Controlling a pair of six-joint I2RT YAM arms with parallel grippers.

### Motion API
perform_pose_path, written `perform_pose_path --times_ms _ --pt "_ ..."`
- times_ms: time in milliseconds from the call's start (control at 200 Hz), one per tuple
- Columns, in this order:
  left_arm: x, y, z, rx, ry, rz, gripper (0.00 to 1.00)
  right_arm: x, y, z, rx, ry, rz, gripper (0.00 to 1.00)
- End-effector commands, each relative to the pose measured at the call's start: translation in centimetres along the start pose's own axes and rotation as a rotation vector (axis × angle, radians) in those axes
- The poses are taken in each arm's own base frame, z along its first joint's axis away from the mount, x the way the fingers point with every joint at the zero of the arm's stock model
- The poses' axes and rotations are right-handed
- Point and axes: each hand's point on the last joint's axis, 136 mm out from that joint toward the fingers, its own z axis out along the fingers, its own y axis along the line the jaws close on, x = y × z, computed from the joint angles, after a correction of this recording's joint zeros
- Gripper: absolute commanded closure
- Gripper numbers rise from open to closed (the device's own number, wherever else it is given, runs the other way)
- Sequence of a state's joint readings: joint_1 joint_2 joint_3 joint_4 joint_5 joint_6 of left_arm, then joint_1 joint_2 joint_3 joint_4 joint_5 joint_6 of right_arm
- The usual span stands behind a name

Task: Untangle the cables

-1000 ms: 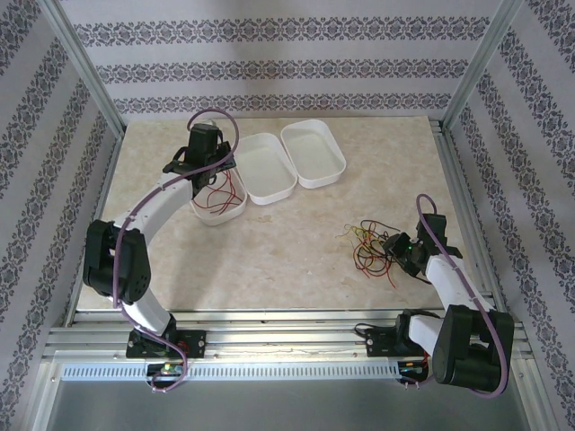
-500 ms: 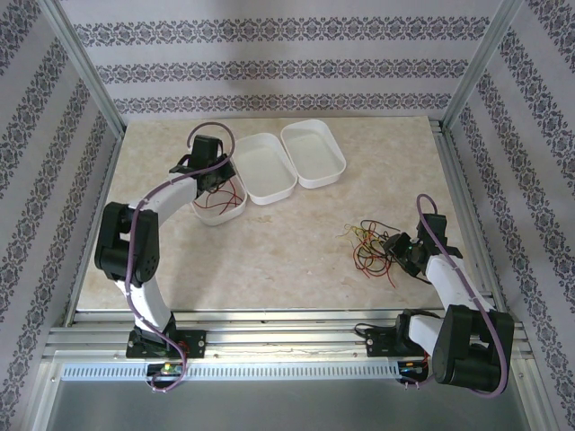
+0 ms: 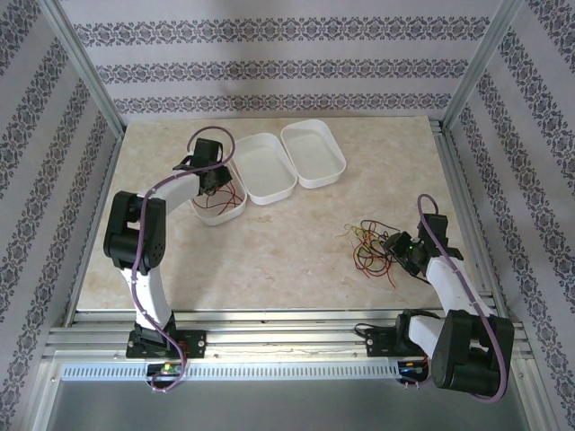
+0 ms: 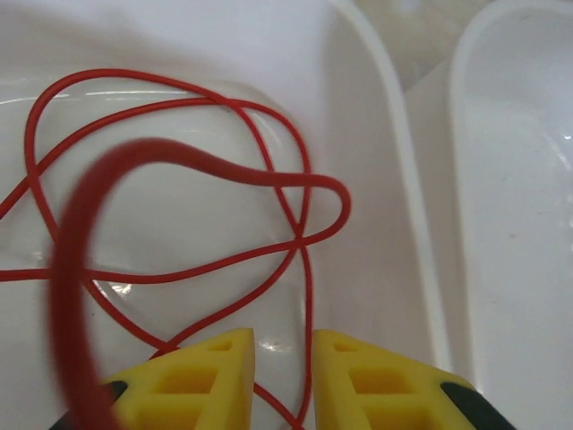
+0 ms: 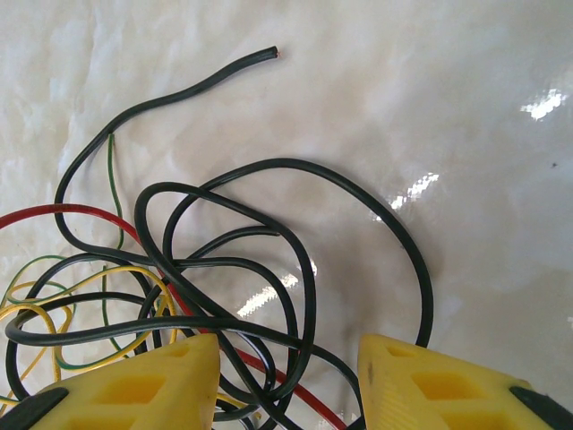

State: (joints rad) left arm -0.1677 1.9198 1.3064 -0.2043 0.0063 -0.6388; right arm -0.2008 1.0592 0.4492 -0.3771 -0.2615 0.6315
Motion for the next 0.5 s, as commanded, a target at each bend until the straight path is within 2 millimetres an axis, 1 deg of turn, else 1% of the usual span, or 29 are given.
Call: perform_pose_path --times_ms 0,165,235,360,410,495 --pt "-0.4 2.1 -0.3 -0.102 0.010 0.050 0.76 0.3 -0.8 0.0 0.025 0.001 0.006 0.54" --pt "-0.3 3.2 -0.7 -0.165 0.019 0.094 0.66 0.3 -1.0 0.2 0.026 0.001 0.010 0.54" --pt "-0.5 3.0 -1.3 -0.156 0.009 0.101 0.58 0.3 -0.9 0.2 0.026 0.002 0.008 0.54" --pt "-1.8 2.0 -3.5 -0.129 -0.040 0.112 0.39 0.3 -0.9 0.1 0.025 0.000 0.007 0.54" --pt "-2.4 2.0 -4.4 -0.133 -0.063 0.118 0.31 0.3 -0.8 0.0 0.022 -0.002 0.005 0.54" --pt "-3.3 2.0 -6.1 -0.141 -0.105 0.123 0.23 0.2 -0.8 0.0 0.021 -0.003 0.005 0.54"
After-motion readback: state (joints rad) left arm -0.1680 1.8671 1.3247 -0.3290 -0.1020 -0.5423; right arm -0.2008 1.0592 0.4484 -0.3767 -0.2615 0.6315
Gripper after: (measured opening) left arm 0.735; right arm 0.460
